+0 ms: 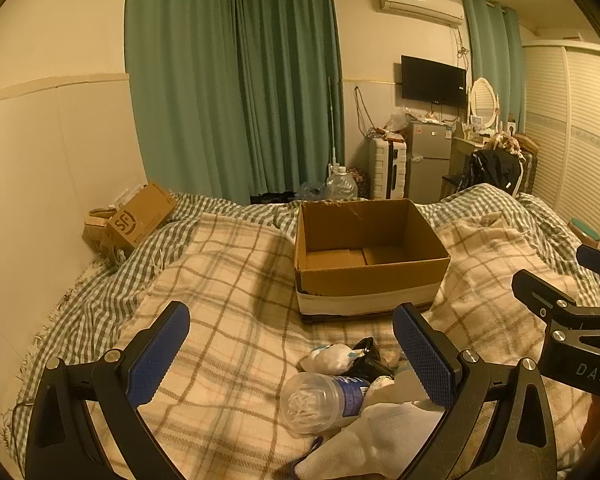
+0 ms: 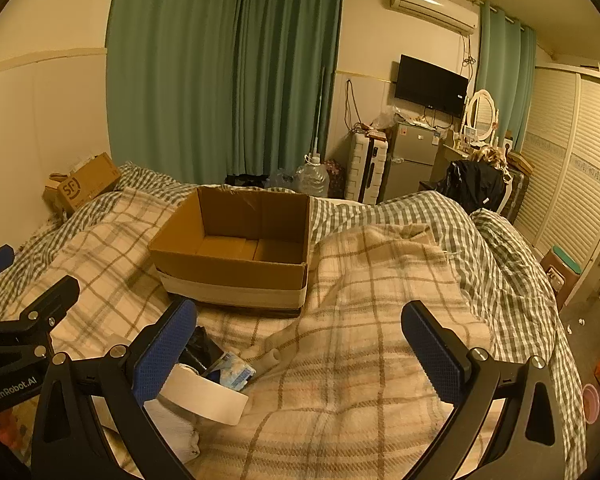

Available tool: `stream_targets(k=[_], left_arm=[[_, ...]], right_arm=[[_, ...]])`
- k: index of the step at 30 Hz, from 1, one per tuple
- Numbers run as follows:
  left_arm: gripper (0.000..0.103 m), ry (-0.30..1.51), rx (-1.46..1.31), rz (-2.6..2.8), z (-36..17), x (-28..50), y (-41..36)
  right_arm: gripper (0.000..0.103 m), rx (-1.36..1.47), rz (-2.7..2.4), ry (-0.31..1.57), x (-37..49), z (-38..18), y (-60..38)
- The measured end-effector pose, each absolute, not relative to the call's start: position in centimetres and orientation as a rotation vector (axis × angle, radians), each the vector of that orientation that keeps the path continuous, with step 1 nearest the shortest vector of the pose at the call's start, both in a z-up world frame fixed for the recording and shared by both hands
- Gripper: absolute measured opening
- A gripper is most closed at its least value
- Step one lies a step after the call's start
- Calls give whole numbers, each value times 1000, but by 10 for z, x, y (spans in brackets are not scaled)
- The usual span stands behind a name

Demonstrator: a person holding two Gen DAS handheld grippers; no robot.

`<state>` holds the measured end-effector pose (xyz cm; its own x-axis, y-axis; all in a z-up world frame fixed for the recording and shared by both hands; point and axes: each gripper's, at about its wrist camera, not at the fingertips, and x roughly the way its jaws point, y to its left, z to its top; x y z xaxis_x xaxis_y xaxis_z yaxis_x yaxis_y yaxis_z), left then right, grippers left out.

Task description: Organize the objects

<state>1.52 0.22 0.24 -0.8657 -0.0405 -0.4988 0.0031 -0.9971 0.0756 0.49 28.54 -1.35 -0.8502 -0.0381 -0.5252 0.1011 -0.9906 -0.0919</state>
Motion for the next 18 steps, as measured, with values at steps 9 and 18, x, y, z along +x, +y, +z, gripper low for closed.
stream_targets(k=[9, 18], left_arm=[[103, -139, 822, -3013, 10, 35, 5], [103, -179, 1067, -2996, -38, 42, 19]], right_arm=[[103, 819, -2942, 188, 25, 3, 290], [103, 885, -2956, 229, 36, -7, 312]])
